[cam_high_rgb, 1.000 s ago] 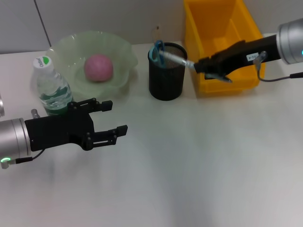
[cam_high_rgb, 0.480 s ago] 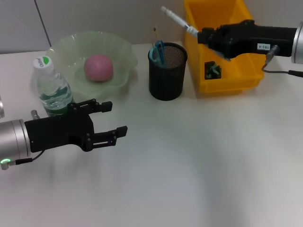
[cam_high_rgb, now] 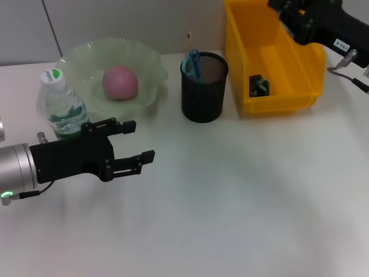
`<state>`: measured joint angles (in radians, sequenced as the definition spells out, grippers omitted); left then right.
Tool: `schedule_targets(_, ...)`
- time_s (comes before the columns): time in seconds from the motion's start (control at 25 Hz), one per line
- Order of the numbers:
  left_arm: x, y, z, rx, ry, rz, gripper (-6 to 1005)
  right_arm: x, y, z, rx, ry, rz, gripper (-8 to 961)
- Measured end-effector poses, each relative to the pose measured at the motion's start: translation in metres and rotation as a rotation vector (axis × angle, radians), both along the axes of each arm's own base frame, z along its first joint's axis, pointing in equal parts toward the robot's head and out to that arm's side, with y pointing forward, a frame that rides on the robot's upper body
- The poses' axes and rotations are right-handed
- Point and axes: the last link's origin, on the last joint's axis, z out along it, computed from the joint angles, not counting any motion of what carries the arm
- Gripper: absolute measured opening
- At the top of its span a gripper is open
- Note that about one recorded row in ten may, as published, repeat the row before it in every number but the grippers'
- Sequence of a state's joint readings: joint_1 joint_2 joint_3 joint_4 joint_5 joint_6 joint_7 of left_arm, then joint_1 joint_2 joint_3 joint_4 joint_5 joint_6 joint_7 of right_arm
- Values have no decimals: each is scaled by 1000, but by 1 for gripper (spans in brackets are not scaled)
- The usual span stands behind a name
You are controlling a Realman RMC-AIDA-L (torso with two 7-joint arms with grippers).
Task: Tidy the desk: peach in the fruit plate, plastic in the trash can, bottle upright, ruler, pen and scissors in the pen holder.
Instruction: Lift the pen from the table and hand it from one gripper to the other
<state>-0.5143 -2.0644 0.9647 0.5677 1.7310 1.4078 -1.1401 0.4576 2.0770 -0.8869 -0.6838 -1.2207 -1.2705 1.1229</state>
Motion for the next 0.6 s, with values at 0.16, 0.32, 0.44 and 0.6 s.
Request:
schedule_targets(0.16,2,1,0,2,-1,-5,686,3,0,-9,71,7,8,129)
schedule_targets(0.32,3,3,0,3,-1,-9,685,3,0,-19,135,21,21,129)
schedule_targets(0.44,5,4,0,4,-1,-12,684,3,0,-26,150,18,22,129)
schedule_targets(0.6,5,5,0,7,0,-12,683,4,-1,-34,162,1,27,129)
